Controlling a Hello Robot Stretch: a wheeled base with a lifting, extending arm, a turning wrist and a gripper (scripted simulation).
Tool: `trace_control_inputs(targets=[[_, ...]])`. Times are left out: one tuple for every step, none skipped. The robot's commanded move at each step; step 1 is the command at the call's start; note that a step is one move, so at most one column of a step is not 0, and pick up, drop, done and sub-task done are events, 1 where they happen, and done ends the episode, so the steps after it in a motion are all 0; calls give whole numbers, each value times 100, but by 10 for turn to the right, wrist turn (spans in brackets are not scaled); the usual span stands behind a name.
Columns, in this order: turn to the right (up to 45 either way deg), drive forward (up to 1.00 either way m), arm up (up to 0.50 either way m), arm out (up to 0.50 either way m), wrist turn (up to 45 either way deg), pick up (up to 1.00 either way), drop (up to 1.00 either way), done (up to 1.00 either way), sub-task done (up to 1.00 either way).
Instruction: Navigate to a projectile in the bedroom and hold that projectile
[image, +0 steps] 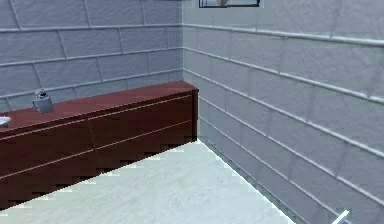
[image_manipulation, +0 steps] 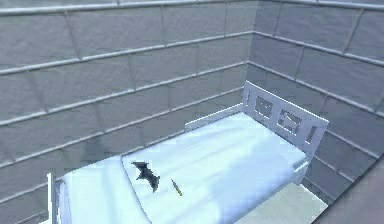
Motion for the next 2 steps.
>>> trace_control_inputs(targets=[[-150,0,0,0,0,0,0,0,0],[0,0,48,0,0,0,0,0,0]])
